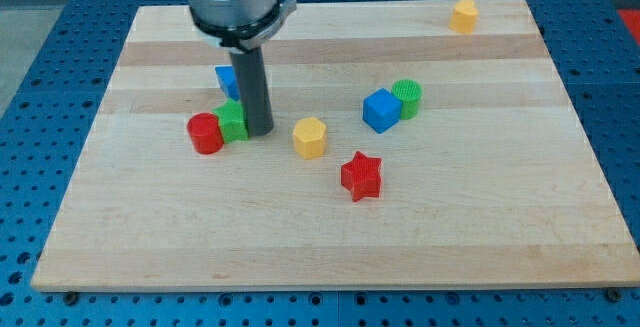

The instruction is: Slide the yellow hexagon closer to the red star

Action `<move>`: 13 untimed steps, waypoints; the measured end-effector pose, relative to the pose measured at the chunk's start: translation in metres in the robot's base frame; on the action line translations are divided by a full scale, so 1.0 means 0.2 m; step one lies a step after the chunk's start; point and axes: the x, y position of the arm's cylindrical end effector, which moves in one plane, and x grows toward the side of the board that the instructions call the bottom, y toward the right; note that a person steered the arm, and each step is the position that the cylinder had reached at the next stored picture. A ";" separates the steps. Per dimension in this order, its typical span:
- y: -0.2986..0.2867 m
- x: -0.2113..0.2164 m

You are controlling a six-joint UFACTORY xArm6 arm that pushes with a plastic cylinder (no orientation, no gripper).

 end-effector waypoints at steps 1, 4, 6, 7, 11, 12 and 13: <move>0.00 0.14; 0.31 0.12; 0.44 -0.09; 0.54 -0.20; 0.99 -0.61; 1.15 -0.61; 1.27 -0.61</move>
